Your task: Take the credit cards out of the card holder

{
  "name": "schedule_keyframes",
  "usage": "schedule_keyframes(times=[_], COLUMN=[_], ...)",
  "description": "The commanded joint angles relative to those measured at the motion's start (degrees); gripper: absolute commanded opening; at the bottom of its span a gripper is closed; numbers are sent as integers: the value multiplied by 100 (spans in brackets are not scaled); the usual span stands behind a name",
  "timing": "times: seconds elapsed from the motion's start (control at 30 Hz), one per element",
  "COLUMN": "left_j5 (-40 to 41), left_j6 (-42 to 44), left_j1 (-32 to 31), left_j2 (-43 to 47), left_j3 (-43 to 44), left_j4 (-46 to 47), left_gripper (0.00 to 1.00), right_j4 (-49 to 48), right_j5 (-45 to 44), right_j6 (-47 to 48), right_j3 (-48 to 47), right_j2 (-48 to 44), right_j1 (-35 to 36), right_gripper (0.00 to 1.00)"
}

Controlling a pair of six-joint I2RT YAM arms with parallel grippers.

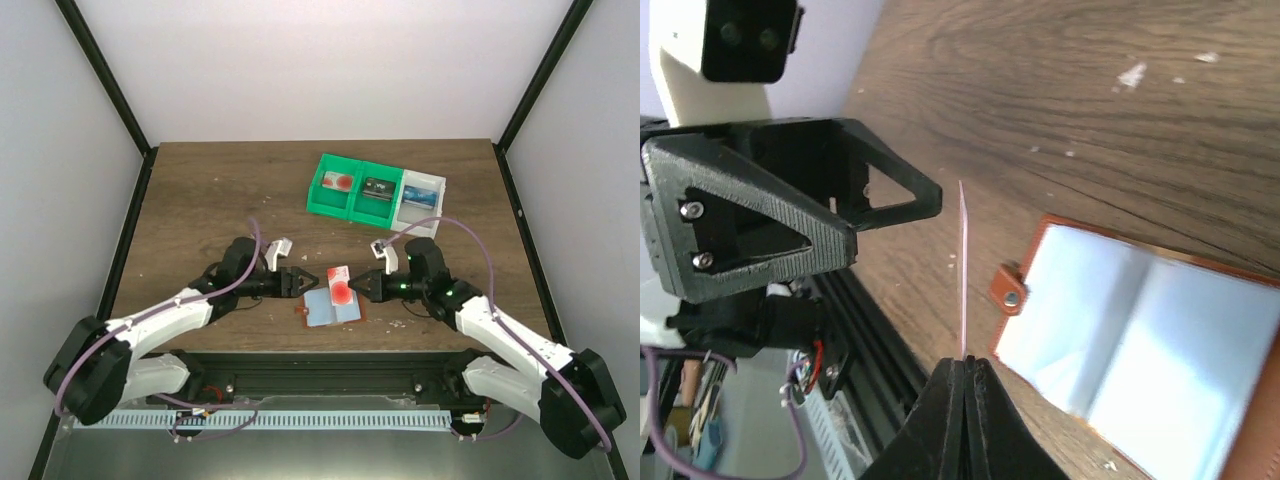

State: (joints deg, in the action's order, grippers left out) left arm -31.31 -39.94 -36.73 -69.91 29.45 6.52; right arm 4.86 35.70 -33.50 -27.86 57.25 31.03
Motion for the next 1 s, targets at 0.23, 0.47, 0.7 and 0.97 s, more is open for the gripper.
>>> schedule_keyframes(times=[0.23, 0.47, 0.7, 0.97], left_j5=[-1030, -1061, -1826, -2930], left_j6=[189, 368, 558, 598], left_j1=[273, 280, 302, 299], left_j2=[1617, 1920, 1570, 1264], left_j3=[57, 182, 335, 415], left_j4=[-896, -1689, -1669, -1306], left_gripper=[80, 77, 74, 68], right_j4=[331, 123, -10, -516], right_j5=[1655, 2309, 2930, 3379], right_j6=[663, 800, 862, 575], right_j3=[-344, -475, -485, -418], right_j2=[129, 459, 776, 857], right_j1=[-37, -38, -35, -35], right_gripper=[0, 0, 0, 1])
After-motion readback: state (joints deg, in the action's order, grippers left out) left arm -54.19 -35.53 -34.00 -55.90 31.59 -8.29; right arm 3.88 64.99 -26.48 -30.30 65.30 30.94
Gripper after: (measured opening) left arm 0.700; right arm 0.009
